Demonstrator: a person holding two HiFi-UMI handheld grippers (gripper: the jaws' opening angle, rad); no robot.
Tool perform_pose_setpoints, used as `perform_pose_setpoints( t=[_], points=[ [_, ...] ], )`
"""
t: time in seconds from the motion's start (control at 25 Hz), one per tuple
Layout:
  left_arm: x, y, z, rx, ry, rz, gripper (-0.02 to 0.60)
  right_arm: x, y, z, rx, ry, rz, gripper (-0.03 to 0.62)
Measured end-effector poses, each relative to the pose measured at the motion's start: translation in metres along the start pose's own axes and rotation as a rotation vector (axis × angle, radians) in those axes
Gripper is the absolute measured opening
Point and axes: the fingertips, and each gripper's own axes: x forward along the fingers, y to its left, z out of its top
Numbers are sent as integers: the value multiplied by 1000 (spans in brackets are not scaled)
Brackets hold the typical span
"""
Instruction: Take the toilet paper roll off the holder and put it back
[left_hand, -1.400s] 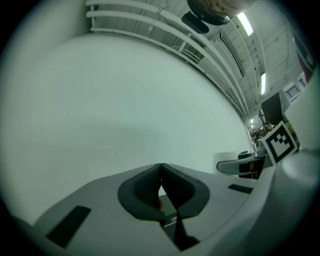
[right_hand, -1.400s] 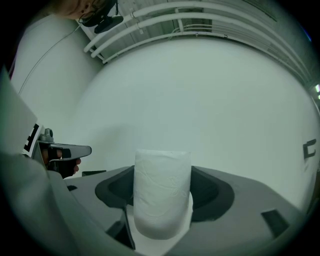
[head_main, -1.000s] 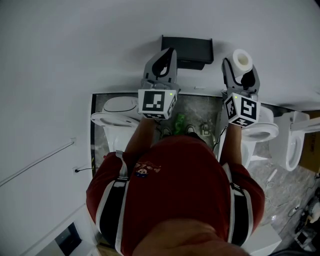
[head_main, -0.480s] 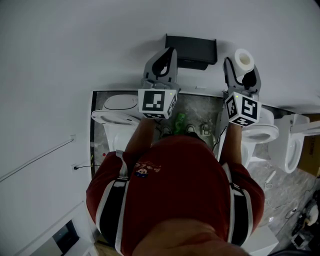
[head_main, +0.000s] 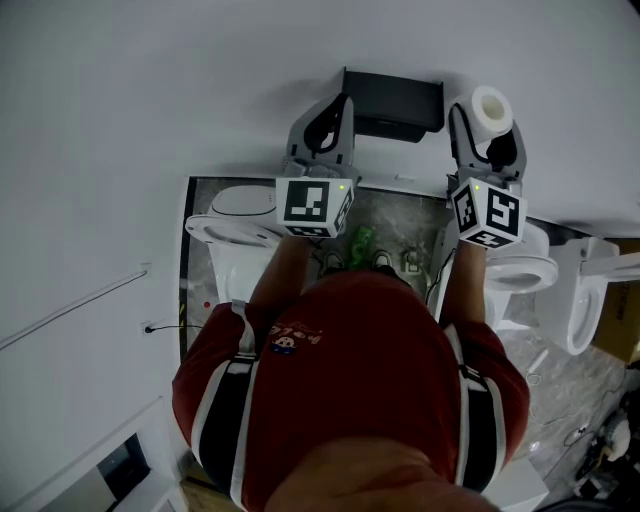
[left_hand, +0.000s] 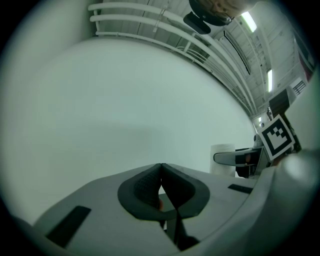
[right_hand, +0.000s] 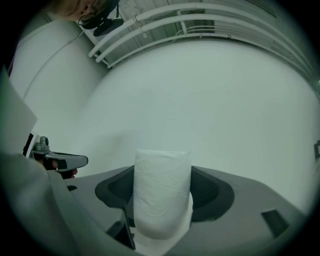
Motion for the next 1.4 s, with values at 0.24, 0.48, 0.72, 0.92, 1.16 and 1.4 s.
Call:
perform_pose_setpoints(
  t=[0.24, 0.48, 0.72, 0.92, 1.16, 1.4],
  points=[
    [-6, 12, 2, 7, -3, 30, 18, 12, 20, 5, 4, -16, 49, 331],
    [-15, 22, 1, 8, 0, 63, 18, 25, 40, 8, 5, -24, 107, 331],
    [-21, 36, -3, 10, 14, 101, 18, 36, 56, 0, 11, -10, 150, 331],
    [-24, 43, -7, 13, 23, 127, 18, 44, 66, -7, 9, -1, 176, 331],
    [-23, 49, -9, 12, 31, 146, 18, 51, 70, -16, 12, 31, 196, 331],
    [-17, 48, -18, 5, 47, 140, 18, 59, 70, -28, 23, 82, 208, 333]
  ],
)
